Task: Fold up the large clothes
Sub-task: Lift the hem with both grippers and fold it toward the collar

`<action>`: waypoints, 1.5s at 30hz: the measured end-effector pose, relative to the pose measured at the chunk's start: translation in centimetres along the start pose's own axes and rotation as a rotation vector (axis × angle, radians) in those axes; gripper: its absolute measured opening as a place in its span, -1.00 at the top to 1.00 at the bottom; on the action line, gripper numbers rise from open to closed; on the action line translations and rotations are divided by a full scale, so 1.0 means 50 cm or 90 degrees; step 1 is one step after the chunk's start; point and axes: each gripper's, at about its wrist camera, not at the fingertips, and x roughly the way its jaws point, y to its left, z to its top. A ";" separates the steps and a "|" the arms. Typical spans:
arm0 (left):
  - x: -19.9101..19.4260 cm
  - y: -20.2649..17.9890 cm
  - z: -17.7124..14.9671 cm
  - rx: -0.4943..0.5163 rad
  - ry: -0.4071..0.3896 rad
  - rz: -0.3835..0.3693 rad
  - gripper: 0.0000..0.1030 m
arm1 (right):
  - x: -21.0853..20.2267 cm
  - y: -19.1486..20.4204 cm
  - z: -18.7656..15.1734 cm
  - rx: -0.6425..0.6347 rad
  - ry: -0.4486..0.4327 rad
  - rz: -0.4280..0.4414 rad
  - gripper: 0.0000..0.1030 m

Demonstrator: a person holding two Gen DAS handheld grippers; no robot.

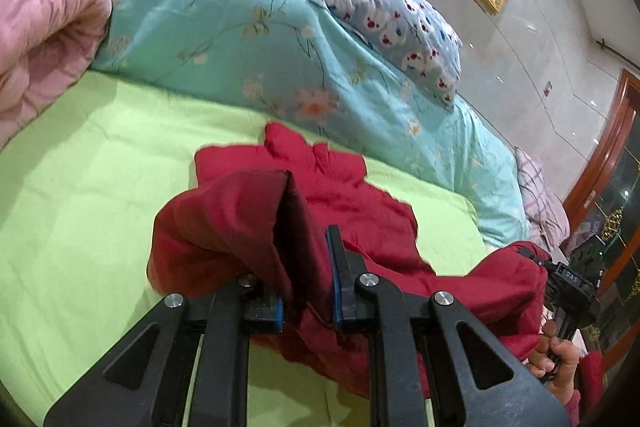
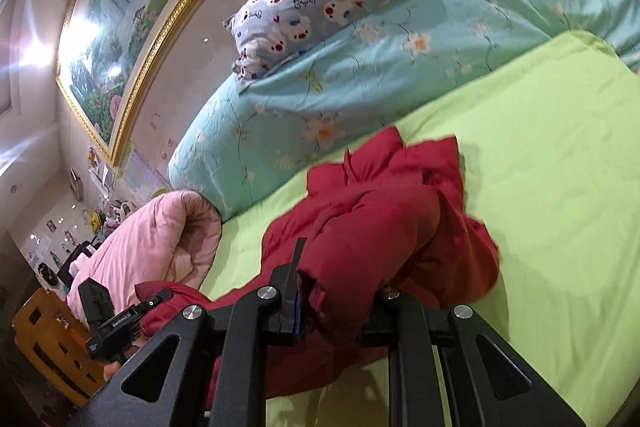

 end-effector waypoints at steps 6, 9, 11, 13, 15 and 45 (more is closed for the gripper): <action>0.090 -0.005 0.077 0.004 -0.010 0.028 0.73 | 0.085 -0.006 0.077 -0.010 -0.013 -0.020 0.68; 0.133 -0.004 0.110 0.005 -0.012 0.039 0.73 | 0.130 -0.014 0.110 -0.012 -0.013 -0.032 0.69; 0.162 -0.002 0.128 0.005 -0.014 0.046 0.73 | 0.156 -0.020 0.129 -0.013 -0.012 -0.040 0.69; 0.193 0.004 0.146 0.003 -0.011 0.053 0.73 | 0.190 -0.028 0.152 -0.011 -0.008 -0.050 0.69; 0.227 0.013 0.161 0.001 -0.007 0.065 0.73 | 0.223 -0.035 0.170 -0.009 -0.002 -0.060 0.69; 0.665 0.182 0.239 -0.107 0.142 0.149 0.57 | 0.630 -0.248 0.258 0.100 0.092 -0.194 0.68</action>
